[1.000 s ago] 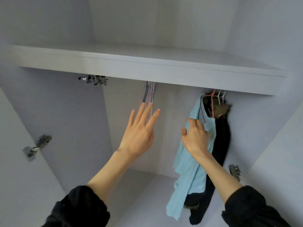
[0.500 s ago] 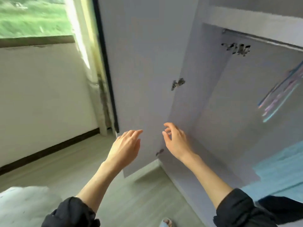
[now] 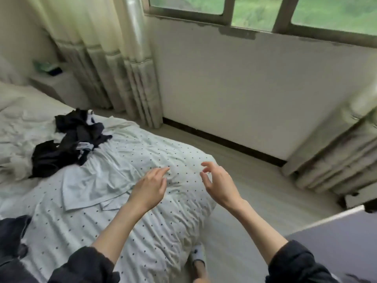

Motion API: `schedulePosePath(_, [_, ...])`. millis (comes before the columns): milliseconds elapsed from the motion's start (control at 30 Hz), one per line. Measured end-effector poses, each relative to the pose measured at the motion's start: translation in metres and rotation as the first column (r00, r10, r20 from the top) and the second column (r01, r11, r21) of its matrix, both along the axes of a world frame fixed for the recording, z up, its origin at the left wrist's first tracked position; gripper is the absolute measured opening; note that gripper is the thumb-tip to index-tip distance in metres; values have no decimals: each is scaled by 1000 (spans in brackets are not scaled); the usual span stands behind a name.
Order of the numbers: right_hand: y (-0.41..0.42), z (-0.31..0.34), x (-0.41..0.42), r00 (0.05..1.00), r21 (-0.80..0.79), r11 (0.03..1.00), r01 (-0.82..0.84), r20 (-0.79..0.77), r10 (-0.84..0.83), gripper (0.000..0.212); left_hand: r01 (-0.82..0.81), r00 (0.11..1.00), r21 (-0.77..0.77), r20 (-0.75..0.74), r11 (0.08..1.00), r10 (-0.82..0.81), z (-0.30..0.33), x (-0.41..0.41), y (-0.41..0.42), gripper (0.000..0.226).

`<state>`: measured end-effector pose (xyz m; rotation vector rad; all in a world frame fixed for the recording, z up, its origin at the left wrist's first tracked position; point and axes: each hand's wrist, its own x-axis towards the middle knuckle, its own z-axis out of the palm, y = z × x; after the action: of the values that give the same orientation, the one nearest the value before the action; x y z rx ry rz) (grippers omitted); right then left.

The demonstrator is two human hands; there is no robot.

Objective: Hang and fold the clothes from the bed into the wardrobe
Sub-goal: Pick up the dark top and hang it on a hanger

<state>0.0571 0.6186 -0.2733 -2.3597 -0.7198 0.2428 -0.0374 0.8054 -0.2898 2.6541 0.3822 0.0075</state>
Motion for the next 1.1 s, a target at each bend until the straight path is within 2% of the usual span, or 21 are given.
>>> schedulePosePath(100, [79, -18, 10, 981, -54, 979, -195, -31, 193, 35, -207, 976, -30, -70, 978, 205, -13, -25, 56, 41])
schedulePosePath(167, [114, -29, 17, 961, -98, 956, -277, -44, 274, 36, -270, 959, -30, -102, 962, 266, -23, -33, 80, 41])
schedulePosePath(233, [178, -52, 28, 909, -161, 895, -415, -95, 405, 39, -392, 909, -42, -172, 919, 379, -43, -40, 125, 42])
schedulePosePath(367, [264, -89, 52, 807, -282, 757, -590, -192, 558, 47, -476, 848, -20, -278, 879, 452, -74, -39, 187, 44])
schedulePosePath(400, [271, -94, 55, 796, -293, 740, -605, -204, 570, 49, -475, 842, 0, -291, 880, 455, -75, -39, 193, 44])
schedulePosePath(567, [416, -161, 95, 713, -394, 613, -685, -188, 675, 54, -588, 752, 86, -308, 804, 583, -126, -26, 300, 46])
schedulePosePath(733, [511, -226, 110, 634, -382, 531, -757, -232, 737, 59, -651, 683, 208, -259, 730, 683, -174, 5, 397, 59])
schedulePosePath(833, [516, -265, 107, 588, -420, 464, -780, -237, 773, 63, -610, 709, 265, -236, 747, 664, -191, 31, 443, 81])
schedulePosePath(900, [510, -285, 104, 590, -438, 464, -770, -213, 779, 75, -561, 741, 294, -237, 774, 628, -202, 45, 470, 91])
schedulePosePath(933, [510, -293, 105, 589, -439, 465, -769, -201, 783, 78, -554, 750, 305, -221, 774, 624, -209, 52, 483, 90])
schedulePosePath(1000, [511, -300, 106, 586, -433, 464, -773, -204, 784, 79, -627, 707, 288, -179, 724, 684, -220, 59, 497, 71])
schedulePosePath(1100, [517, -307, 109, 573, -423, 453, -785, -218, 790, 78, -794, 542, 210, -180, 571, 821, -231, 64, 508, 45])
